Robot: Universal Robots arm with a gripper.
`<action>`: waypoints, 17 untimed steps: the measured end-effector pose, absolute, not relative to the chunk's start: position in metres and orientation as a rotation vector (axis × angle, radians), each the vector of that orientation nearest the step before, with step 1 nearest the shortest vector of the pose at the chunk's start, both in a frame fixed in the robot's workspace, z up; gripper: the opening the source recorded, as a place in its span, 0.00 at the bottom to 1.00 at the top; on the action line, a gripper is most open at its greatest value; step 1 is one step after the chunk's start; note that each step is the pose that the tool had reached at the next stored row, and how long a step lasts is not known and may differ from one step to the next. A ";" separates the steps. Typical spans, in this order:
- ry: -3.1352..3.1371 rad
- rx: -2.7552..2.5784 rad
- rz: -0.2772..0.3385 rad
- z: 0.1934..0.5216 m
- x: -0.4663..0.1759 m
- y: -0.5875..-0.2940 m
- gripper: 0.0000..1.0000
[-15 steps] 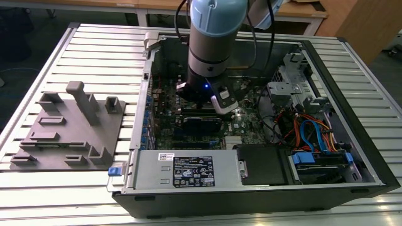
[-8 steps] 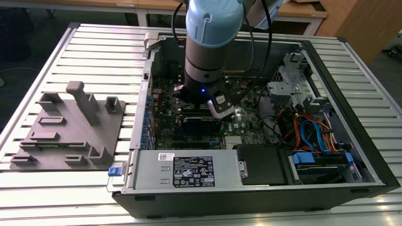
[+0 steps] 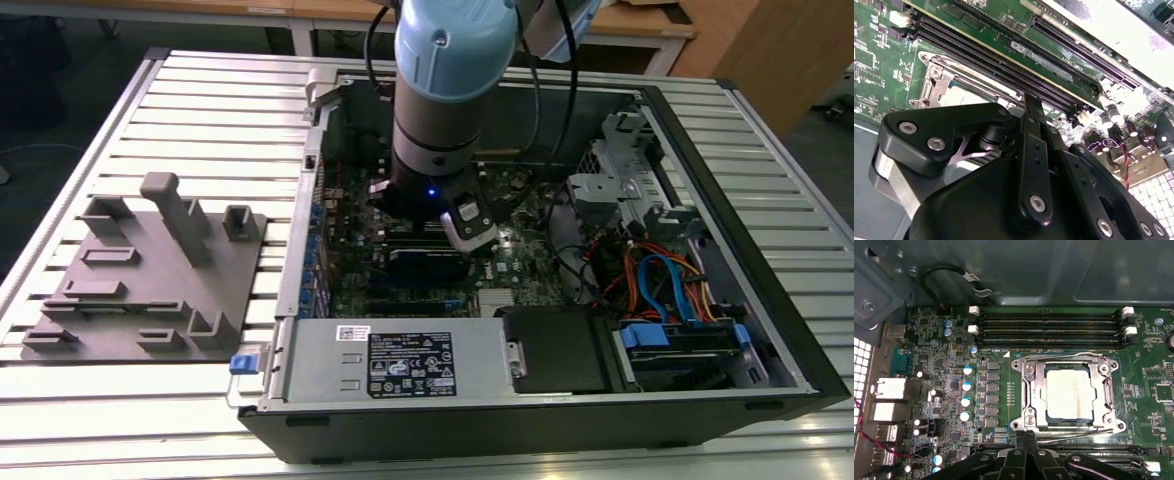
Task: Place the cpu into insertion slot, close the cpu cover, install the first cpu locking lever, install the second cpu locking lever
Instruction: 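Install the second cpu locking lever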
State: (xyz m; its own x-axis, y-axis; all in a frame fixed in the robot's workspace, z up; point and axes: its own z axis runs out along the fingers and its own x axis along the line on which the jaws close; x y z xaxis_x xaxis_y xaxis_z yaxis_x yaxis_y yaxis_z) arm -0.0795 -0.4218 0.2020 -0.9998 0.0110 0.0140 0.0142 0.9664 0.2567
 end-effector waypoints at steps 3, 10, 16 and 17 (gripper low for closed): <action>-3.103 -0.020 -0.406 0.202 -0.080 -0.422 0.10; -3.102 -0.020 -0.411 0.202 -0.080 -0.423 0.10; -3.100 -0.024 -0.430 0.201 -0.081 -0.428 0.10; -3.098 -0.024 -0.439 0.201 -0.081 -0.428 0.10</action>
State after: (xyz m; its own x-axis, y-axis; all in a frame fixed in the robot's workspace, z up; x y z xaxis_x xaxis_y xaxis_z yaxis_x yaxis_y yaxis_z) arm -0.0810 -0.4282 0.2012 -0.9998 0.0133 0.0143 0.0168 0.9606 0.2774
